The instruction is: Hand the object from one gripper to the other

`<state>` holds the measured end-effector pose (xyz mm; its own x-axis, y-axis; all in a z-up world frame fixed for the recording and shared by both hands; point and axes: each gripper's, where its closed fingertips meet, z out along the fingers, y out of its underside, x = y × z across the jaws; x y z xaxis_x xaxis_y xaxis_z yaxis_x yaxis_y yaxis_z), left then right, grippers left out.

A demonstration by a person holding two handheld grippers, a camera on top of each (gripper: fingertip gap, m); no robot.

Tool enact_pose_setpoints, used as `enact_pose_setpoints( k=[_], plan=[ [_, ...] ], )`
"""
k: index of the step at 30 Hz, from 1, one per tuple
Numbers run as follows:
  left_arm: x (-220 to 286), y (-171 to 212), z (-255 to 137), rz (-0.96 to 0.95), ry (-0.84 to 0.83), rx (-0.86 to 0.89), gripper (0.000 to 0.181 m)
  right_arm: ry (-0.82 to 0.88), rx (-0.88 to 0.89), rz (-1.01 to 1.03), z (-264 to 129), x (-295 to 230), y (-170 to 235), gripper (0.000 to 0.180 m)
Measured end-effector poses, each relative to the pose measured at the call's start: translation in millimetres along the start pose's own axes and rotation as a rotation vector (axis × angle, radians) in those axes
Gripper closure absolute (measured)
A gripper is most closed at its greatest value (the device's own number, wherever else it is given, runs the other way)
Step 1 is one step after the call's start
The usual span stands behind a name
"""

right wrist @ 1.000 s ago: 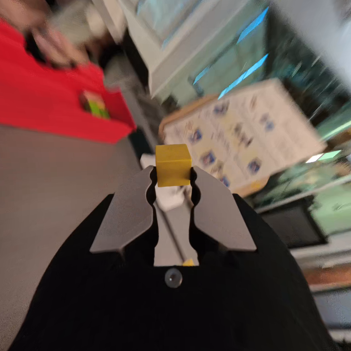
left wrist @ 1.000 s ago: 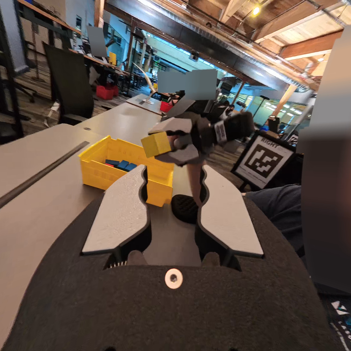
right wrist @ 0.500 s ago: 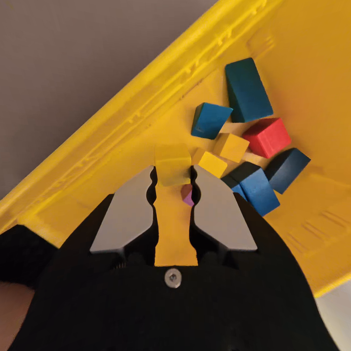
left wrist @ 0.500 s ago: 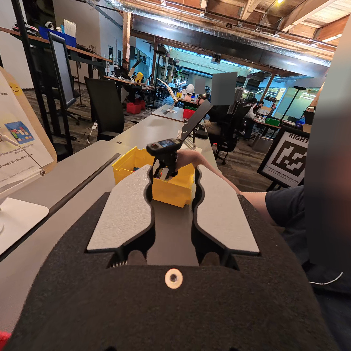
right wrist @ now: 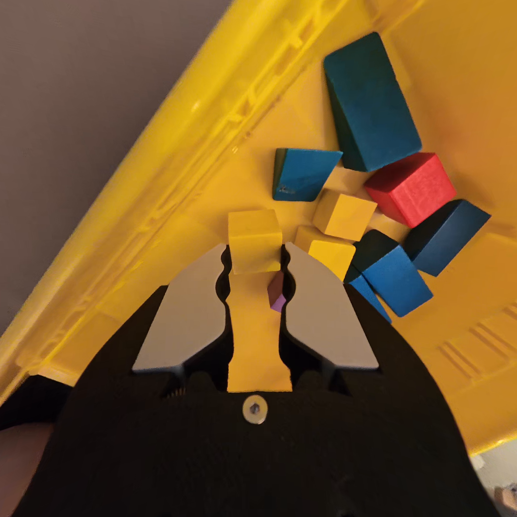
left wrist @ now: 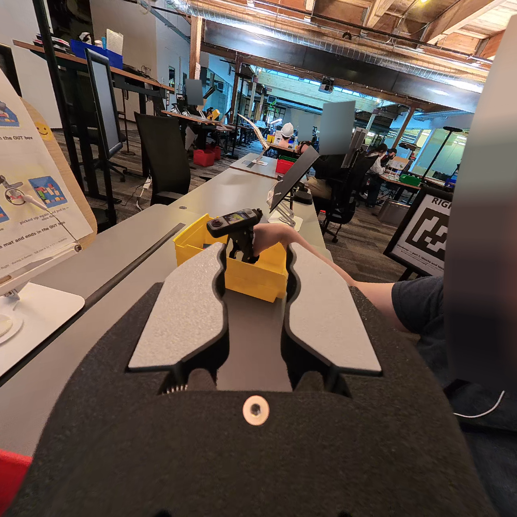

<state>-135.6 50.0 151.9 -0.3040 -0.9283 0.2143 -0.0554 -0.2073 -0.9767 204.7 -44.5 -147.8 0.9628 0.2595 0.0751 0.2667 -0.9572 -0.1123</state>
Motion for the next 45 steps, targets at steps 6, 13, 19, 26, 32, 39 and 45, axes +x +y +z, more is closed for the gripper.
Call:
enact_pose_setpoints(
  k=[6, 13, 19, 26, 32, 39, 45],
  plan=[
    [1.7, 5.3, 3.5, 0.003, 0.001, -0.035, 0.141, -0.041, -0.064, 0.246, -0.6, -0.8, 5.3, 0.145],
    [0.3, 5.9, 3.1, -0.002, -0.004, -0.038, 0.141, -0.081, -0.096, 0.353, 7.3, -5.9, 2.6, 0.144],
    [-0.5, 0.8, -4.0, -0.004, -0.008, -0.015, 0.141, -0.055, -0.115, 0.323, 7.9, -5.9, 3.2, 0.140],
    [-29.5, -4.2, -36.3, 0.026, -0.210, -0.019, 0.140, -0.029, -0.039, 0.315, -19.9, -2.0, 7.3, 0.135],
    [-126.8, 37.7, -130.9, 0.063, -0.891, -0.326, 0.141, 0.115, 0.188, 0.328, -81.5, 11.9, -2.7, 0.136],
    [-191.6, 122.7, -156.3, -0.162, -0.966, -0.623, 0.143, 0.237, 0.516, 0.304, -154.3, 12.5, -22.7, 0.137],
    [-223.7, 182.3, -147.7, 0.100, -0.877, -0.907, 0.145, 0.245, 0.529, 0.267, -155.3, 10.8, -27.5, 0.137]
  ],
)
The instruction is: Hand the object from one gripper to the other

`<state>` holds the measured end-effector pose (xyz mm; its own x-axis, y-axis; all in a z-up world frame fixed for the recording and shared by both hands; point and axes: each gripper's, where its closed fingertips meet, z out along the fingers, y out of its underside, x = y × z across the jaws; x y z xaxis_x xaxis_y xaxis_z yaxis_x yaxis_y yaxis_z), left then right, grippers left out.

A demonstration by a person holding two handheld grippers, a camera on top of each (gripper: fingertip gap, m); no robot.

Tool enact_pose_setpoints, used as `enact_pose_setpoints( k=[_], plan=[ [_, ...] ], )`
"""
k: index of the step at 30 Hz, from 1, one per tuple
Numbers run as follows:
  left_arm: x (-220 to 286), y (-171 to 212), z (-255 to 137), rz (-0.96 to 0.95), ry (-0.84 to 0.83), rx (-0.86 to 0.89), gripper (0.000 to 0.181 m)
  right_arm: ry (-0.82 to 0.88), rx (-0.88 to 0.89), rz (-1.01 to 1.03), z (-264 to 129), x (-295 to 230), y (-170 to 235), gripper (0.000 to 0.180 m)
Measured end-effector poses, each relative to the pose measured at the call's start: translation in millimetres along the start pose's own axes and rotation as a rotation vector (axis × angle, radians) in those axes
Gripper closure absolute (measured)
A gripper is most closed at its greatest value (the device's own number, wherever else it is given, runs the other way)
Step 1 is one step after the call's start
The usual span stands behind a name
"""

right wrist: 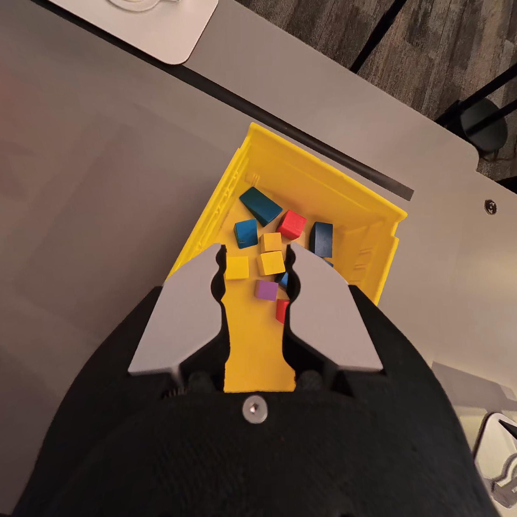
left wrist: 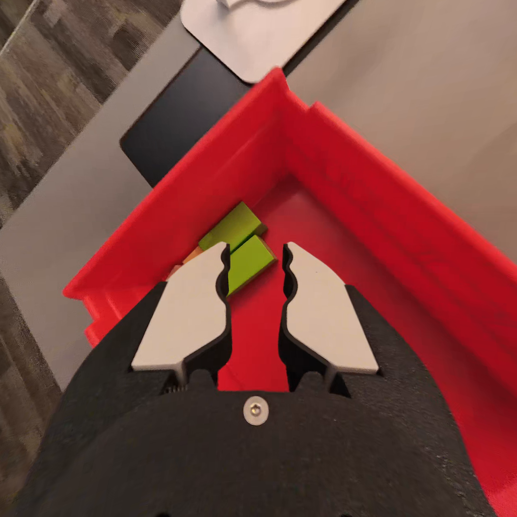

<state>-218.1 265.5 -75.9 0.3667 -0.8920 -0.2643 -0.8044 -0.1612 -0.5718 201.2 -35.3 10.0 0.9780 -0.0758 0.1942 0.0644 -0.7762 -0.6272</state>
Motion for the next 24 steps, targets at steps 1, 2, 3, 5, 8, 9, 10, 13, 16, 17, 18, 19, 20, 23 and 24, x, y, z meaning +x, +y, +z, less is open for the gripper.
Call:
enact_pose_setpoints(
  k=[1, 2, 3, 5, 8, 9, 10, 13, 16, 17, 18, 19, 20, 23, 24],
  plan=[
    [2.9, 4.9, 5.6, 0.020, 0.019, -0.018, 0.145, 0.001, -0.012, -0.007, 2.3, 0.1, 1.6, 0.138],
    [4.8, 9.5, 10.5, 0.047, 0.029, -0.032, 0.142, 0.004, -0.022, -0.012, 4.3, 0.7, 2.7, 0.137],
    [4.9, 14.2, 14.7, 0.079, 0.025, -0.044, 0.138, 0.005, -0.031, -0.014, 6.1, 1.1, 3.7, 0.137],
    [4.8, 21.7, 21.4, 0.141, 0.008, -0.060, 0.130, 0.000, -0.042, -0.020, 8.8, 0.1, 4.8, 0.137],
    [7.6, 24.6, 29.0, 0.174, 0.019, -0.042, 0.124, -0.006, -0.052, -0.029, 11.2, -1.5, 5.7, 0.137],
    [8.2, 26.5, 31.5, 0.165, 0.028, -0.045, 0.124, -0.007, -0.053, -0.030, 11.6, -1.8, 5.8, 0.138],
    [8.0, 30.6, 34.2, 0.149, 0.036, -0.064, 0.124, -0.009, -0.054, -0.031, 11.8, -2.1, 5.8, 0.137],
    [5.5, 42.0, 40.4, 0.119, 0.039, -0.115, 0.121, -0.009, -0.057, -0.033, 12.0, -2.3, 6.3, 0.138],
    [3.8, 41.2, 43.2, 0.113, 0.032, -0.095, 0.121, -0.008, -0.058, -0.035, 11.9, -2.7, 6.4, 0.138],
    [3.5, 40.9, 43.6, 0.114, 0.030, -0.092, 0.121, -0.009, -0.059, -0.036, 11.9, -2.8, 6.4, 0.138],
    [2.9, 40.8, 44.0, 0.117, 0.025, -0.089, 0.121, -0.009, -0.061, -0.036, 12.1, -3.1, 6.7, 0.138],
    [2.7, 40.9, 44.7, 0.121, 0.022, -0.089, 0.121, -0.010, -0.063, -0.037, 12.2, -3.4, 6.9, 0.138],
    [3.0, 41.2, 45.7, 0.121, 0.022, -0.088, 0.120, -0.010, -0.065, -0.038, 12.4, -3.6, 7.3, 0.138],
    [3.3, 42.1, 45.0, 0.117, 0.021, -0.094, 0.120, -0.011, -0.072, -0.040, 13.1, -3.9, 8.4, 0.138],
    [3.3, 42.7, 44.3, 0.115, 0.021, -0.100, 0.120, -0.011, -0.074, -0.040, 13.2, -3.9, 8.6, 0.138]
  ],
)
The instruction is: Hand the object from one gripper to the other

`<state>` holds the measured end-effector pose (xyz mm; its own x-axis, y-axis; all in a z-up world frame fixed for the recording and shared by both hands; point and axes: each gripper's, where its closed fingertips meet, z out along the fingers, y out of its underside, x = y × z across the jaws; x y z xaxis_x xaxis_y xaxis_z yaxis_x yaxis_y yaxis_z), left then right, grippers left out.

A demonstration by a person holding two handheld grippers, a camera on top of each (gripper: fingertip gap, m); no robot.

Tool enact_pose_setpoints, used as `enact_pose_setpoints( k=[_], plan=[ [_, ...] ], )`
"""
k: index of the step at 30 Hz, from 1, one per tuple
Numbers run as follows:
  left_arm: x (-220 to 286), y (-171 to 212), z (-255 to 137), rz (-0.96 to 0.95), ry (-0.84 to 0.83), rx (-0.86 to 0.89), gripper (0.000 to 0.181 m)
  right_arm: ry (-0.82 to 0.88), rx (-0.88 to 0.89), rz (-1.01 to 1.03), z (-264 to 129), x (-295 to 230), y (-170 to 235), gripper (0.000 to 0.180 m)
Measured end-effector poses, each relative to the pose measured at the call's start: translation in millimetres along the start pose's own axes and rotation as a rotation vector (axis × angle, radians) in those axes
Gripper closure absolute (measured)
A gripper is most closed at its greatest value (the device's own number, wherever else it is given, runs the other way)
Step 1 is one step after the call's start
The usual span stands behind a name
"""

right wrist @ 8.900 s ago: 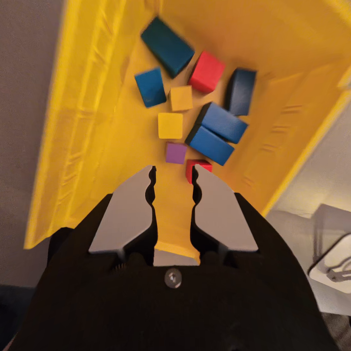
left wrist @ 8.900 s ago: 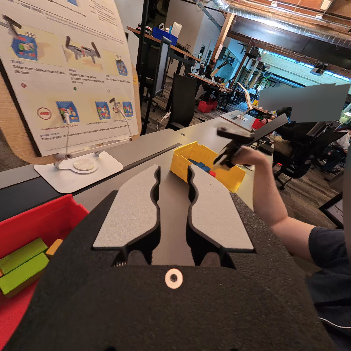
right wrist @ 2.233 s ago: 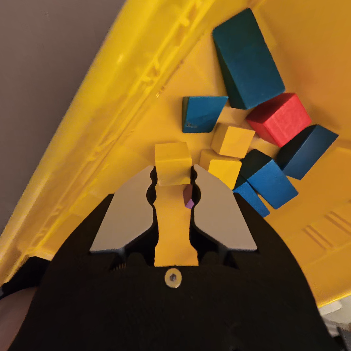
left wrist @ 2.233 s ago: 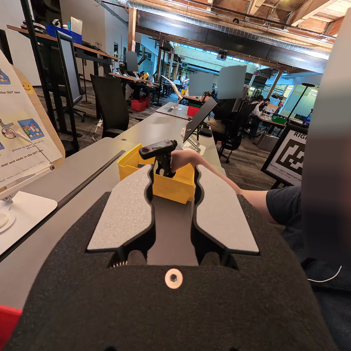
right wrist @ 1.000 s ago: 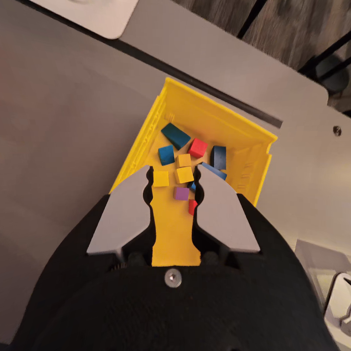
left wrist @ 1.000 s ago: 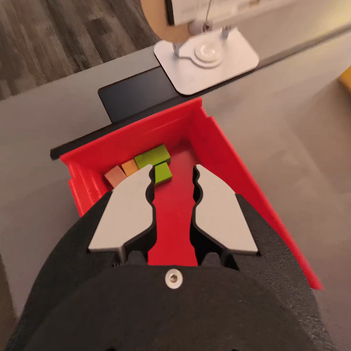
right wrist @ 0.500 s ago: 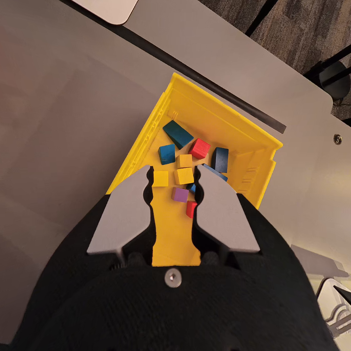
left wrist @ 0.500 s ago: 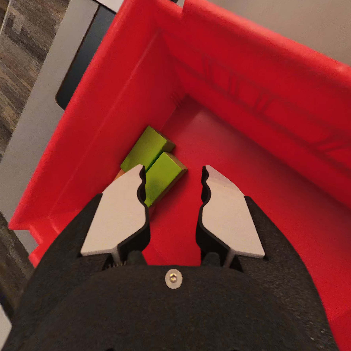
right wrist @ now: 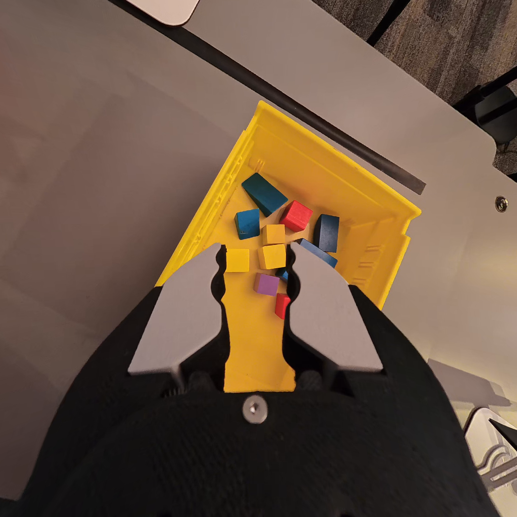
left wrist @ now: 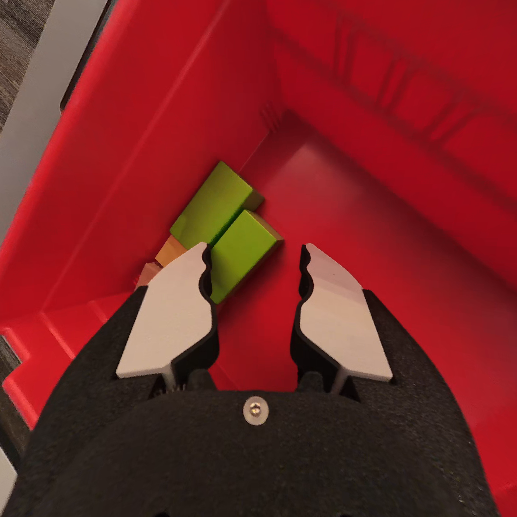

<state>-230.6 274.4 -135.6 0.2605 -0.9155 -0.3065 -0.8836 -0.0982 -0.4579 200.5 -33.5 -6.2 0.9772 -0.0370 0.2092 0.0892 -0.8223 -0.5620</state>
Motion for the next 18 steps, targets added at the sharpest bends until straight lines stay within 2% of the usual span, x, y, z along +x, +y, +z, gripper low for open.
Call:
enact_pose_setpoints(
  k=[8, 11, 18],
  plan=[
    [4.8, 11.2, -9.1, -0.001, 0.037, -0.058, 0.123, 0.000, -0.009, -0.001, 1.5, 0.3, 1.4, 0.138],
    [-2.9, 9.9, -7.7, 0.022, -0.019, -0.043, 0.111, 0.000, -0.011, -0.004, 2.4, -0.3, 1.3, 0.138],
    [2.8, 17.6, -1.5, -0.008, 0.031, -0.084, 0.119, -0.001, -0.018, -0.010, 2.9, -1.1, 2.3, 0.138]
  ],
)
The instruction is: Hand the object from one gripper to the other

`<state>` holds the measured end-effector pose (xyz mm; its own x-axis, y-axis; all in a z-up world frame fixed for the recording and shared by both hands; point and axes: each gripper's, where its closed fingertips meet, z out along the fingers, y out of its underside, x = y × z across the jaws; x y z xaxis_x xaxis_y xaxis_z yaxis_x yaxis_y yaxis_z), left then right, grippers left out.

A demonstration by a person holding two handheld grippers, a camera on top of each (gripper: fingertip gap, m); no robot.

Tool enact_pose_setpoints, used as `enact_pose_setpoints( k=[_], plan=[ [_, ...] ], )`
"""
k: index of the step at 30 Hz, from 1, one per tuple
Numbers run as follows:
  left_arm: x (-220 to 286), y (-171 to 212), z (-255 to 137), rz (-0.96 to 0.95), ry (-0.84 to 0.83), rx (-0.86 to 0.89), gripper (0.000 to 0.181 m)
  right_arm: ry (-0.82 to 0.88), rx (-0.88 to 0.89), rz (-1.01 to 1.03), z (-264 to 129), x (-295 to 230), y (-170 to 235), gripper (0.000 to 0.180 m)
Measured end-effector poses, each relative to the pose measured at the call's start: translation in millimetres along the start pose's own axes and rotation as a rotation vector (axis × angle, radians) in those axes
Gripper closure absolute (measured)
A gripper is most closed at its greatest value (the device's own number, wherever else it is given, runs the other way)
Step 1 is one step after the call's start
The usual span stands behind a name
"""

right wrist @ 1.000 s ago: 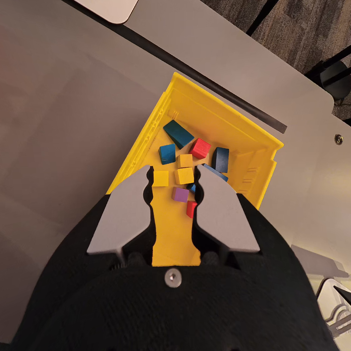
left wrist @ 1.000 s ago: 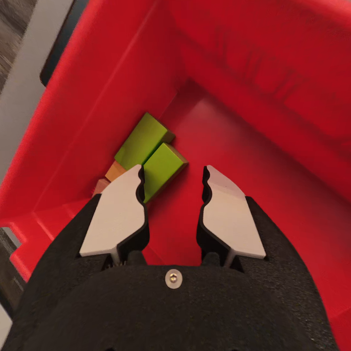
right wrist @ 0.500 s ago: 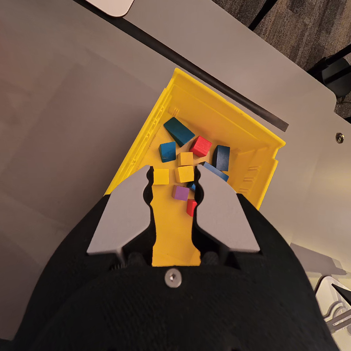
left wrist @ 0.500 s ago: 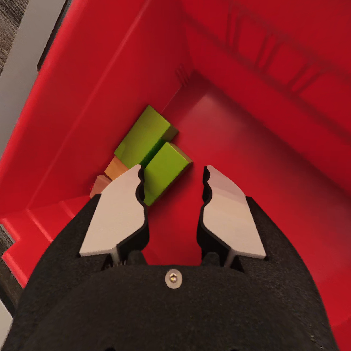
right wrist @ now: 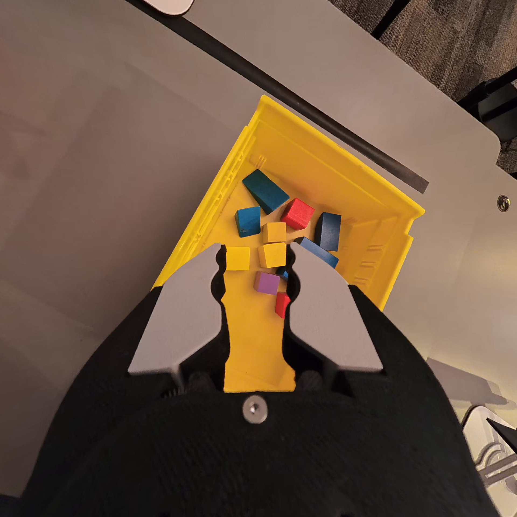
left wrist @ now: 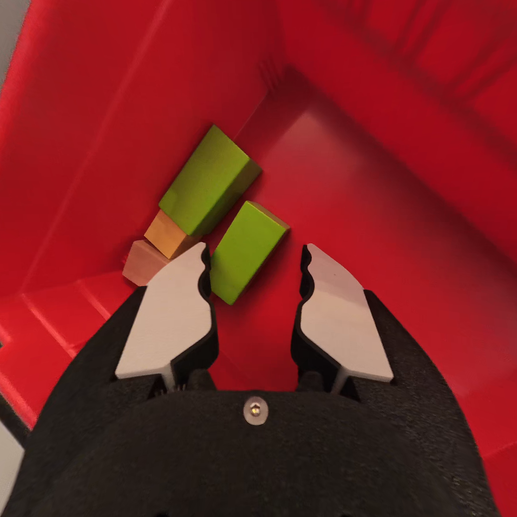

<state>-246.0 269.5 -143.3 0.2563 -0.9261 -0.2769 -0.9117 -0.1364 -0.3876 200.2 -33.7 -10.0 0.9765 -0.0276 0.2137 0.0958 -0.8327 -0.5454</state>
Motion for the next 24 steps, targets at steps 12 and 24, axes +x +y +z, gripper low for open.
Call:
enact_pose_setpoints(
  k=[12, 24],
  plan=[
    [11.6, 9.9, -12.3, -0.062, 0.081, -0.095, 0.143, 0.006, -0.010, -0.016, 1.7, -0.5, 0.8, 0.138],
    [14.2, 10.3, 0.3, -0.058, 0.102, -0.111, 0.145, 0.008, -0.023, -0.025, 3.5, -1.4, 2.2, 0.138]
  ],
)
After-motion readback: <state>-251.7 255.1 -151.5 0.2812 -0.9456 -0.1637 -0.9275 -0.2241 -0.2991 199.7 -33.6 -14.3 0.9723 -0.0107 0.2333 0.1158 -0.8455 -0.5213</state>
